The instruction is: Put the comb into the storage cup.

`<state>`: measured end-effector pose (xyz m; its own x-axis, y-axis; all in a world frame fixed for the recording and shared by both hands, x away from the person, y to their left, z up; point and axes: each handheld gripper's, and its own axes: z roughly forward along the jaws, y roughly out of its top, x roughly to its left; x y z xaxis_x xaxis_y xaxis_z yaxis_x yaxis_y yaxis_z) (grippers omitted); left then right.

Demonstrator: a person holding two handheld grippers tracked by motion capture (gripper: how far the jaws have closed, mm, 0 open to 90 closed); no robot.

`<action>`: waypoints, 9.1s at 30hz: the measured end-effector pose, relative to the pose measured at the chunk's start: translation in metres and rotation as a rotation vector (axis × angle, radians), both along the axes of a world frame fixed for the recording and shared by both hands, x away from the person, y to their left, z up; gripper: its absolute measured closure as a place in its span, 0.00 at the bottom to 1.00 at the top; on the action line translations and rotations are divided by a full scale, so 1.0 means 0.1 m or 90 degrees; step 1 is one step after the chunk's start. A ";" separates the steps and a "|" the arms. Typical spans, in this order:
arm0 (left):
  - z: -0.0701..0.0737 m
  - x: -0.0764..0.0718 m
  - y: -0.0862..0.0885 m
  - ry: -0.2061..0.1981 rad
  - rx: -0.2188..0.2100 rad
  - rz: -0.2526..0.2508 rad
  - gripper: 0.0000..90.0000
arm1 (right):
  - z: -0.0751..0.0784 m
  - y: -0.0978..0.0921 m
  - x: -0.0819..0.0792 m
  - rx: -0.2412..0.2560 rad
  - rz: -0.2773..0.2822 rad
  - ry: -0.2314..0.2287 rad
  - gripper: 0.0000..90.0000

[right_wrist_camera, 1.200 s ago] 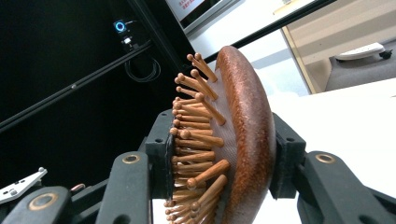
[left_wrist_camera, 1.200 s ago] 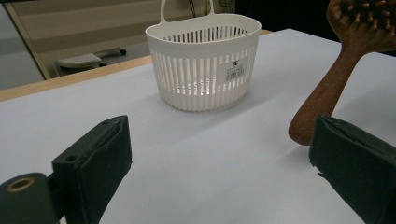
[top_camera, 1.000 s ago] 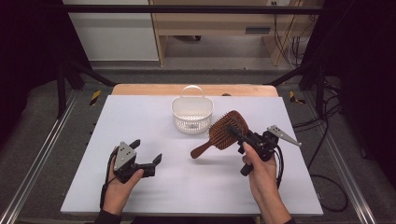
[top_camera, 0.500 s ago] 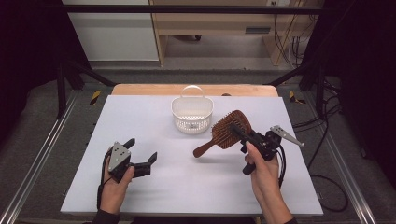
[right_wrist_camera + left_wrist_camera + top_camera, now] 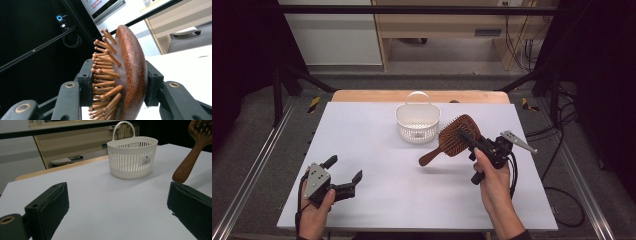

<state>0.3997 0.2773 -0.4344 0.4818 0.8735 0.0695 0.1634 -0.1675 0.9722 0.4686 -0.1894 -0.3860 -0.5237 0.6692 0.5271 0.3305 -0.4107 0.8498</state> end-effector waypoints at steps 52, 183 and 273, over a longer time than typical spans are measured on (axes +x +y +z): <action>-0.04 0.03 0.06 -0.002 -0.005 0.031 0.04 | 0.69 0.39 0.31 -0.035 0.028 -0.023 0.59; -0.05 0.07 0.12 -0.003 -0.026 0.038 0.02 | 0.46 0.80 1.29 -0.074 -0.092 0.016 0.58; -0.06 0.07 0.11 0.000 -0.022 0.028 0.02 | -0.03 1.00 1.37 -0.039 -0.083 0.056 0.57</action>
<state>0.4071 0.2880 -0.4401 0.4426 0.8959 0.0389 0.1699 -0.1264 0.9773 0.6056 -0.0894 -0.3895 -0.3843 0.7606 0.5232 0.3516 -0.4034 0.8448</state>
